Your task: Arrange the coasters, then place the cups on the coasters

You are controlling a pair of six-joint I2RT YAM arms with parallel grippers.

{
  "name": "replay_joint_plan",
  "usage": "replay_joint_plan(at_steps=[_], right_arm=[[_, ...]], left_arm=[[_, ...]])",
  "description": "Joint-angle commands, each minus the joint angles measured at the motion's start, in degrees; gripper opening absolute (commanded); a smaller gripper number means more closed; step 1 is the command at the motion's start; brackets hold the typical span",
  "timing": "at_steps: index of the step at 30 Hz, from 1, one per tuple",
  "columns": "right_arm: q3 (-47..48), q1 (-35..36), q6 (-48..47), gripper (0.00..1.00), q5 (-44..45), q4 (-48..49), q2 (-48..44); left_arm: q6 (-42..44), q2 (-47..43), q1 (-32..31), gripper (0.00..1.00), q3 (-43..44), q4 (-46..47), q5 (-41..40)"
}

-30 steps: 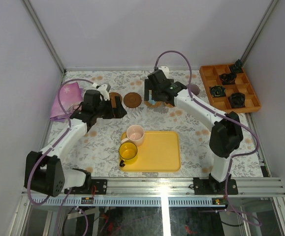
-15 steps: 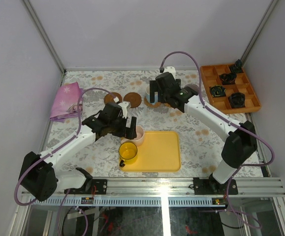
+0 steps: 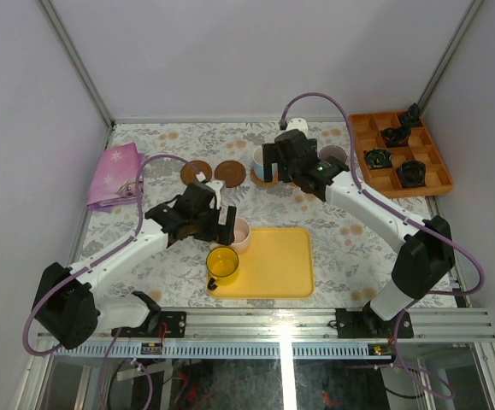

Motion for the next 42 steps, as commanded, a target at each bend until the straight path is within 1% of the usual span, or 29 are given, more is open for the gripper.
replay_joint_plan(at_steps=[1,12,18,31,42], right_arm=[[-0.49,-0.33,-1.75,0.99,1.0,2.05,-2.33],[-0.11,-0.36,-1.88,0.99,-1.83,2.15,-0.81],[0.08,-0.3,-1.56,0.99,-3.75,1.96,-0.04],[0.42,-0.37,-1.06,0.99,-5.18,1.67,0.95],[0.84,-0.38,-0.43,0.99,-6.44,1.36,1.84]], left_arm=[[-3.2,-0.94,-0.81,1.0,-1.54,0.65,-4.09],[-12.75,-8.76,-0.92,1.0,-5.18,-1.09,-14.24],[-15.8,-8.52,-0.94,0.99,-5.9,-3.14,-16.59],[-17.17,-8.04,-0.92,0.97,-8.1,-4.25,-15.14],[-17.1,-6.91,-1.07,0.98,-9.46,-4.12,-11.25]])
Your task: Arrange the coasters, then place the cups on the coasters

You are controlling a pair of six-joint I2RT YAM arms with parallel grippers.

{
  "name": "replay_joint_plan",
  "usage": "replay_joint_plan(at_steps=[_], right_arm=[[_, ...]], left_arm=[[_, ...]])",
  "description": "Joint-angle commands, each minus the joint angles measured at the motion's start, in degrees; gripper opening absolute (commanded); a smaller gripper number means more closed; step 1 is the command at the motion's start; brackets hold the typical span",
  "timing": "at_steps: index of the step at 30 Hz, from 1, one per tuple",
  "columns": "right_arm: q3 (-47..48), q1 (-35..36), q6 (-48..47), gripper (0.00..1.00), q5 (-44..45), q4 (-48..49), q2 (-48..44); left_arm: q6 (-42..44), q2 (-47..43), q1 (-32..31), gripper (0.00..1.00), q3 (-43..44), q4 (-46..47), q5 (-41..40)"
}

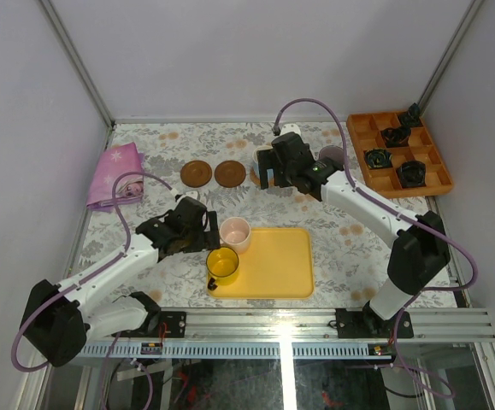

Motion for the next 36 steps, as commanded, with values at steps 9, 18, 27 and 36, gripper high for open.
replay_joint_plan(at_steps=[9,18,27,36], right_arm=[[2.39,-0.31,0.37,0.99,-0.1,0.62,0.21],[2.74,-0.31,0.94,0.99,-1.34,0.57,0.59],[1.92,-0.31,1.15,0.99,-1.65,1.01,0.53],[0.94,-0.31,1.84,0.99,-1.9,0.88,0.37]], left_arm=[[-0.01,0.39,-2.47,0.98,-2.16,0.1,7.3],[3.36,5.13,-2.94,0.9,0.78,2.59,6.71],[15.45,12.46,-3.32,0.84,7.04,3.1,6.11],[21.57,17.34,-3.32,0.67,8.88,4.52,12.25]])
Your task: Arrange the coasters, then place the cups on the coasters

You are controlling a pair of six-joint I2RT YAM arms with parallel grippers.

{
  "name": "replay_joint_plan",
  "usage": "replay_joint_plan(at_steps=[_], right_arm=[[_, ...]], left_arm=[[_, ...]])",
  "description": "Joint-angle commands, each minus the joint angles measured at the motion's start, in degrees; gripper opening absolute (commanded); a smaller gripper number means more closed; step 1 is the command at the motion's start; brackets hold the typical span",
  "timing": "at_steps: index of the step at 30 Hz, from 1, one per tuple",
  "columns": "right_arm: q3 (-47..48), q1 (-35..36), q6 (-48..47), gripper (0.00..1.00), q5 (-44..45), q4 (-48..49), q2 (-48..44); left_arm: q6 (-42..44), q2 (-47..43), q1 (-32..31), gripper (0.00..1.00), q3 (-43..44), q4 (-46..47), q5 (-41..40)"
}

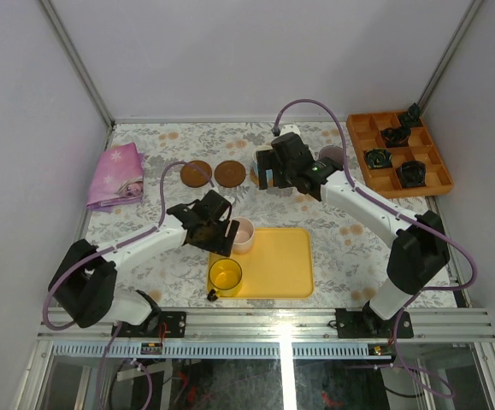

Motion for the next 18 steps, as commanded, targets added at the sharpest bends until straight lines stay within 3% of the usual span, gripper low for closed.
replay_joint_plan(at_steps=[1,5,8,11,15,18], right_arm=[[0.79,-0.31,0.86,0.99,-0.65,1.04,-0.07],[0.3,-0.31,1.31,0.99,-0.84,1.07,-0.17],[0.15,-0.31,1.5,0.99,-0.99,1.16,-0.15],[-0.04,-0.31,1.6,0.99,-1.31,1.52,-0.2],[-0.16,-0.32,1.72,0.99,-2.02,1.73,-0.14],[-0.46,-0.31,1.71,0.99,-2.11,1.73,-0.22]], left_arm=[[4.23,1.03,-0.29,0.66,1.52,3.61,2.45],[4.23,1.2,-0.33,0.65,1.75,3.62,3.15],[3.57,0.85,-0.28,0.57,1.65,3.81,3.42],[3.26,0.41,-0.27,0.36,1.22,4.39,4.01],[3.29,0.38,-0.31,0.26,0.72,5.14,5.33],[2.88,0.35,-0.37,0.07,0.2,5.5,5.81]])
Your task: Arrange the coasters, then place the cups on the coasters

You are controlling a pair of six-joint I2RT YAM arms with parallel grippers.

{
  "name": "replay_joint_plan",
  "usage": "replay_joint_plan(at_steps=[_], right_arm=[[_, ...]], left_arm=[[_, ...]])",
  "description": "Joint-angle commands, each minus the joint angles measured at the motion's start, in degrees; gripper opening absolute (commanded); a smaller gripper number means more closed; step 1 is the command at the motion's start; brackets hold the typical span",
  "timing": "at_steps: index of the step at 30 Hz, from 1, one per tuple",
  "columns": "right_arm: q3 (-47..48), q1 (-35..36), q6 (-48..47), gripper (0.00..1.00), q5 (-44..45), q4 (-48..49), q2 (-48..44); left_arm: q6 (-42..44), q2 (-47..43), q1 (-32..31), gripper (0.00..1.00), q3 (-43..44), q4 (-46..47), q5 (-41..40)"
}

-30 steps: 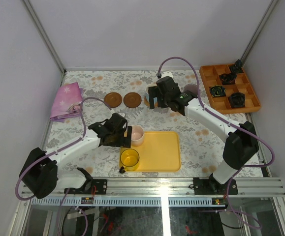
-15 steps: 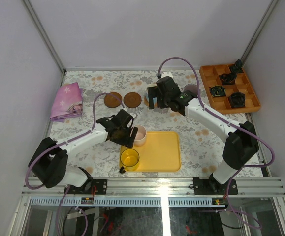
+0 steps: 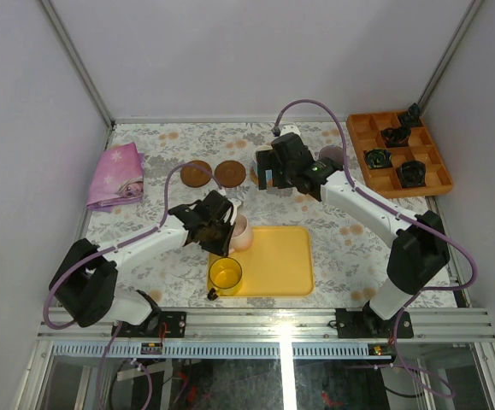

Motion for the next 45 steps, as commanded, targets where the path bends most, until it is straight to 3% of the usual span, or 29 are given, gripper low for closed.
replay_joint_plan(at_steps=[1,8,23,31,45], right_arm=[[-0.47,-0.33,0.44,0.99,-1.02,1.73,-0.36],[-1.31,-0.33,0.23,0.99,-1.0,2.75,-1.16],[-3.78,-0.36,-0.1,0.99,3.0,3.86,-2.85],[-11.68,-0.36,-0.23,0.76,8.9,4.85,-8.07],[-14.2,-0.33,0.46,0.73,15.48,4.53,-13.1]], left_arm=[[-0.56,-0.67,-0.02,0.01,0.06,4.58,0.45],[-2.31,-3.34,-1.02,0.0,0.73,5.93,-3.12],[-3.66,-7.73,-1.96,0.0,7.16,5.43,-21.03],[-2.34,4.6,2.42,0.0,14.22,9.04,-23.5],[-2.84,27.22,10.79,0.0,36.36,6.67,-21.29]])
